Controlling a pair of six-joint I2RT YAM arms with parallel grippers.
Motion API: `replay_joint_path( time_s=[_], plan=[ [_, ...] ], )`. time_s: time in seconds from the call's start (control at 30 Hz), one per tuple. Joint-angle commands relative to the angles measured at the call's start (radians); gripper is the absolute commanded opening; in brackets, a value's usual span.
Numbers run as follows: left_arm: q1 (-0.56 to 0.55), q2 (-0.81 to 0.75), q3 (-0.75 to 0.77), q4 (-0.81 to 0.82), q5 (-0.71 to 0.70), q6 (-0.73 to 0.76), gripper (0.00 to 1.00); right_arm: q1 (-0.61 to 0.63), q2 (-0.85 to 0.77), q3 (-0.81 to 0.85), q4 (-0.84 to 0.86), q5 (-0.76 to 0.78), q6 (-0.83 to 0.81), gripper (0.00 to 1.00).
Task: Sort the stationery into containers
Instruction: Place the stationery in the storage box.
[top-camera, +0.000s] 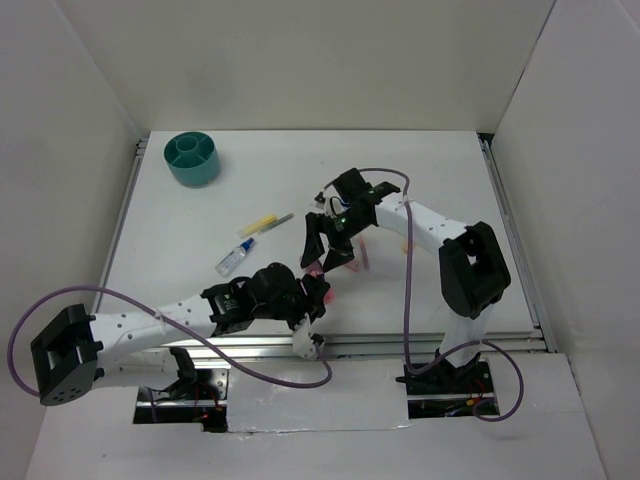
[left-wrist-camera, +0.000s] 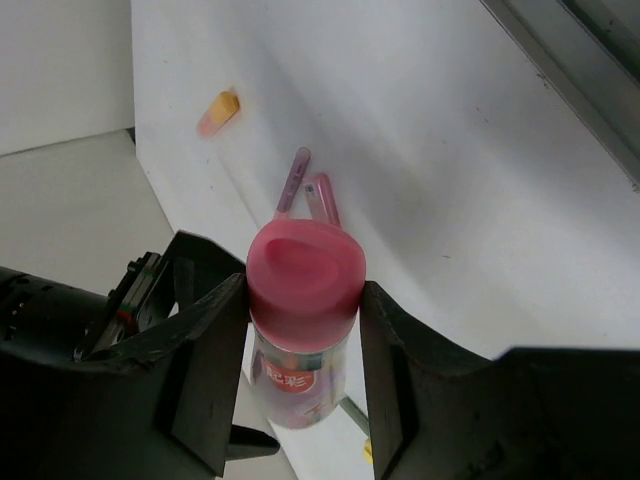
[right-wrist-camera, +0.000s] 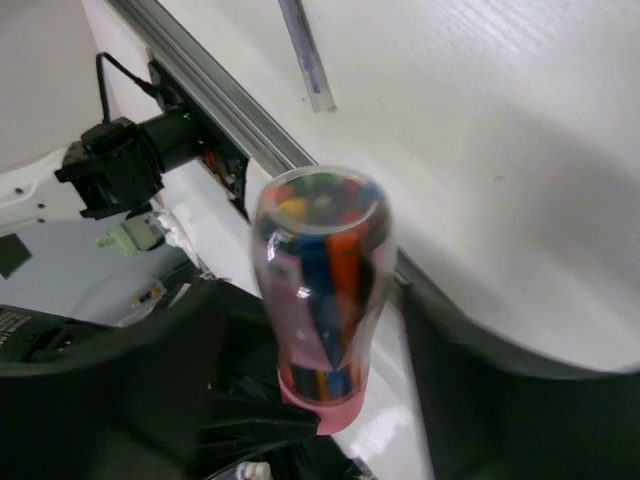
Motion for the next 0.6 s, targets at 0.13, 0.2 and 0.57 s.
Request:
replay_joint_path(
  time_s=[0.13,0.2,0.57],
  plan=[
    [-0.060,-0.116,0.155,-0.029,-0.022,-0.418,0.02,-0.104,-0.082,0.152,-0.061,0.054,-0.109,0.90],
    [-0.054,-0.116,0.256,-0.078,-0.048,-0.661,0.01,-0.202,-0.097,0.179,-0.064,0.054,-0.110,0.90],
    [0.556,0.035,0.564,-0.007,0.120,-1.365,0.00,-0.642,-0.146,0.106,-0.021,-0.151,-0.083,0.88]
  ],
)
